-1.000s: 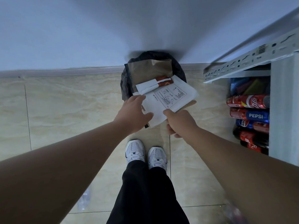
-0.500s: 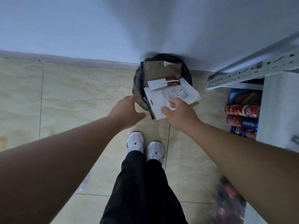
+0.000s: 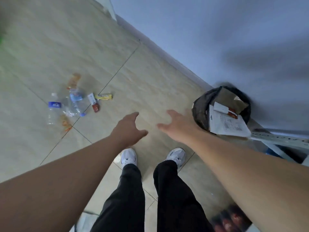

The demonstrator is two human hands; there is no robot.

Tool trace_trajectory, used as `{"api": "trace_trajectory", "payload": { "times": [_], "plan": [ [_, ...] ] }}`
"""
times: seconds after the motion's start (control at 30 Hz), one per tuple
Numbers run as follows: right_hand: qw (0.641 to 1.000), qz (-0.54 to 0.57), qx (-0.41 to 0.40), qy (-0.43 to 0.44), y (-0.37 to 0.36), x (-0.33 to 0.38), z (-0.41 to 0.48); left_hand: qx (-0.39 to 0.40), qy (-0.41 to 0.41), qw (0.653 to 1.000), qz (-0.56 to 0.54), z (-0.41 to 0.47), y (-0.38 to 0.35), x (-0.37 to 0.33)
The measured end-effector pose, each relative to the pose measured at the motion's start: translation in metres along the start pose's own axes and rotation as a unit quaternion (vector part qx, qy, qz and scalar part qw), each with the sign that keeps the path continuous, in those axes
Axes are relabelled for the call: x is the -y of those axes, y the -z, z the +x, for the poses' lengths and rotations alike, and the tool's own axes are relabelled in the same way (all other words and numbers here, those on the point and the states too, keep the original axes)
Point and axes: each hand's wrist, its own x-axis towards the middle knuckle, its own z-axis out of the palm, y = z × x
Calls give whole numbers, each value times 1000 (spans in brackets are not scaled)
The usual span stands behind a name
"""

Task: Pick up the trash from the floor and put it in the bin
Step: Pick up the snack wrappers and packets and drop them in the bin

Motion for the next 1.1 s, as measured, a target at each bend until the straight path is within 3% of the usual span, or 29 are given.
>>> {"api": "trace_trajectory", "payload": {
  "times": [0.13,0.47,0.67,0.87,1.1],
  "plan": [
    [997,-66,35,35,-58,62,-4,-36,73,993,-88,-43,16,87],
    [984,-153,64,64,-220,163,-24,-67,158,969,-178,-126,35,302],
    [989,-114,66,66,-288,215,-30,-86,185,955,-214,-168,56,403],
    [987,-141,53,63,-310,249,-8,-82,225,940,-245,-165,72,460],
    [981,-180,50,45,-306,270,43,-81,239,924,-289,-115,90,468]
  ]
}}
